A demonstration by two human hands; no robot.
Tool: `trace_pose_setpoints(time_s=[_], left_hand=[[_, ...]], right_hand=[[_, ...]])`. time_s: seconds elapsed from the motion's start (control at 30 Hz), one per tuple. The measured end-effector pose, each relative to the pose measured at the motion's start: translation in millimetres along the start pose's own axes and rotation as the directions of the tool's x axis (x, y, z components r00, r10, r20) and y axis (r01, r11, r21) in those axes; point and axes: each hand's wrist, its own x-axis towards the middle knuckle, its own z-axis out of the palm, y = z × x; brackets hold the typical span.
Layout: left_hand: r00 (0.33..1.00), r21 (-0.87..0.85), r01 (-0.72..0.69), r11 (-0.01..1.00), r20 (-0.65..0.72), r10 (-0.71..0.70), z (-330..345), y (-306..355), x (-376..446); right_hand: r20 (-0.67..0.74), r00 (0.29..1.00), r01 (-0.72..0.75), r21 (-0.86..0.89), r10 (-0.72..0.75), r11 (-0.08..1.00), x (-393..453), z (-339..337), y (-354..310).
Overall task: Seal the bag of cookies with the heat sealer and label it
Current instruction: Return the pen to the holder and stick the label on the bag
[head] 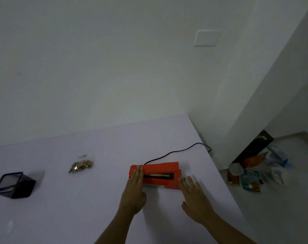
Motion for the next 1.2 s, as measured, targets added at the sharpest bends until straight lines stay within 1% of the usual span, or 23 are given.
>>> trace_pose_setpoints(time_s=[0.17, 0.37, 0.47, 0.57, 0.7, 0.83, 1.03, 1.2], left_hand=[[0.998, 0.019, 0.055, 0.998, -0.016, -0.054, 6, -4, 5], [0.994, 0.081, 0.097, 0.992, -0.058, -0.092, 5, -8, 22], [0.991, 0.113, 0.115, 0.987, -0.076, -0.106, -2, -13, 36], [0.987, 0.114, 0.152, 0.982, -0.075, -0.144, -12, -20, 55], [0.983, 0.104, 0.179, 0.978, -0.068, -0.173, -24, -29, 81], [0.983, 0.099, 0.173, 0.98, -0.08, -0.165, -36, -41, 102], [0.98, 0.092, 0.186, 0.978, -0.093, -0.178, -48, -52, 124], [0.979, 0.105, 0.191, 0.976, -0.088, -0.182, -51, -56, 132]], right_hand=[[0.057, 0.998, 0.043, -0.019, -0.042, 0.999, 15, -4, 5], [0.036, 0.996, 0.087, -0.036, -0.086, 0.996, 46, -15, 6], [-0.022, 0.991, 0.133, -0.042, -0.134, 0.99, 74, -21, 4], [-0.032, 0.991, 0.125, -0.059, -0.127, 0.99, 100, -34, -5], [-0.031, 0.995, 0.096, -0.007, -0.096, 0.995, 130, -50, -23], [-0.013, 0.998, 0.055, 0.035, -0.055, 0.998, 157, -57, -34], [0.006, 0.998, 0.057, 0.028, -0.058, 0.998, 182, -66, -42], [0.014, 0.999, 0.04, 0.024, -0.041, 0.999, 188, -67, -47]])
